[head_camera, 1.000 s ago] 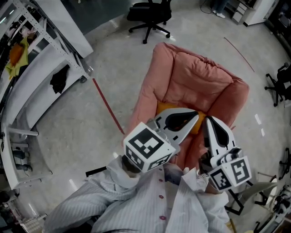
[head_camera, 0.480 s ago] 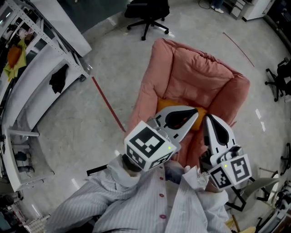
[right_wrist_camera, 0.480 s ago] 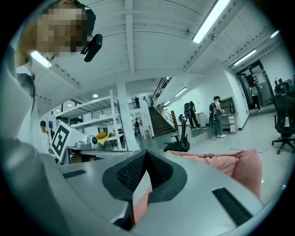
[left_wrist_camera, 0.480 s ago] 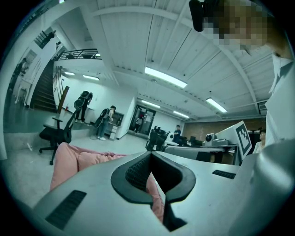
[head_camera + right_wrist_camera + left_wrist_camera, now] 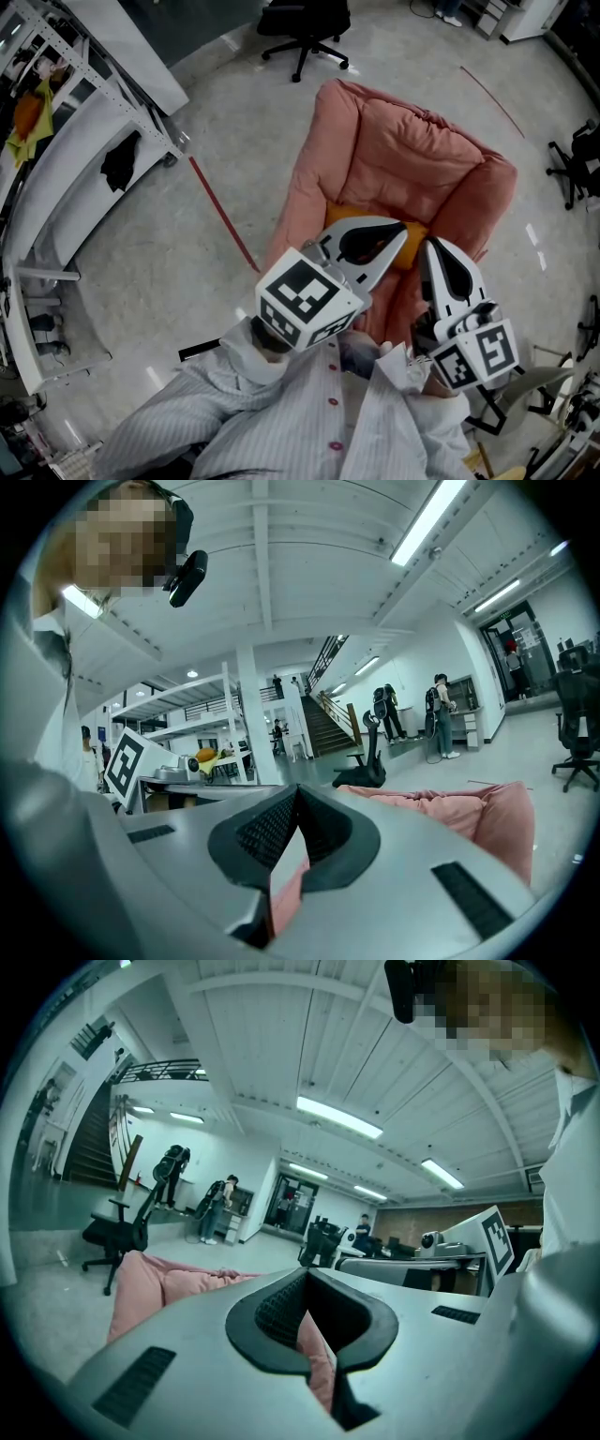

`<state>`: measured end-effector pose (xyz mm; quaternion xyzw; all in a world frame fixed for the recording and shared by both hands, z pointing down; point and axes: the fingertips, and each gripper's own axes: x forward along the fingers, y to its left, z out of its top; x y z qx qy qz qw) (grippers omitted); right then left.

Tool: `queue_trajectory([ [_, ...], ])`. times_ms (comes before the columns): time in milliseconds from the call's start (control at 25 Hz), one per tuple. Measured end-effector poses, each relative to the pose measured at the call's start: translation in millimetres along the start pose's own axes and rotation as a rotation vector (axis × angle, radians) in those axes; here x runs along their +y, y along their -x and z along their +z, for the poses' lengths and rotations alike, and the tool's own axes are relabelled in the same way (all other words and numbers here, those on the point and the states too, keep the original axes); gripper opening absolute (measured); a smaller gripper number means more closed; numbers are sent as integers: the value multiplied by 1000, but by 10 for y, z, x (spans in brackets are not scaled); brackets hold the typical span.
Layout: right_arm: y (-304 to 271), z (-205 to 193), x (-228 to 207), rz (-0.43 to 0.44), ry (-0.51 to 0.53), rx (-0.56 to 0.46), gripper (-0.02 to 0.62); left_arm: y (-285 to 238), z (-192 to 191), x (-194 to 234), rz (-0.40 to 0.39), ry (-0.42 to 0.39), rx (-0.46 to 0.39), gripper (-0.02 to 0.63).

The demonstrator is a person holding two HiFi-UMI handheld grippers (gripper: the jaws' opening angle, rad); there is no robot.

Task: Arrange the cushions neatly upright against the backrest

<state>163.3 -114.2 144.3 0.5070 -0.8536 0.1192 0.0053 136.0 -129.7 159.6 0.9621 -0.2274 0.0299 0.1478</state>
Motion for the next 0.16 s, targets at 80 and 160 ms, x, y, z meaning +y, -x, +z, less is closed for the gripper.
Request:
queue_trajectory([
  [80, -13, 6, 2, 0, 0, 1, 12, -2, 9, 10, -1, 1, -1, 9],
  [160, -26, 11, -1, 0, 2, 2, 12, -7, 18, 20, -2, 3, -2, 9],
])
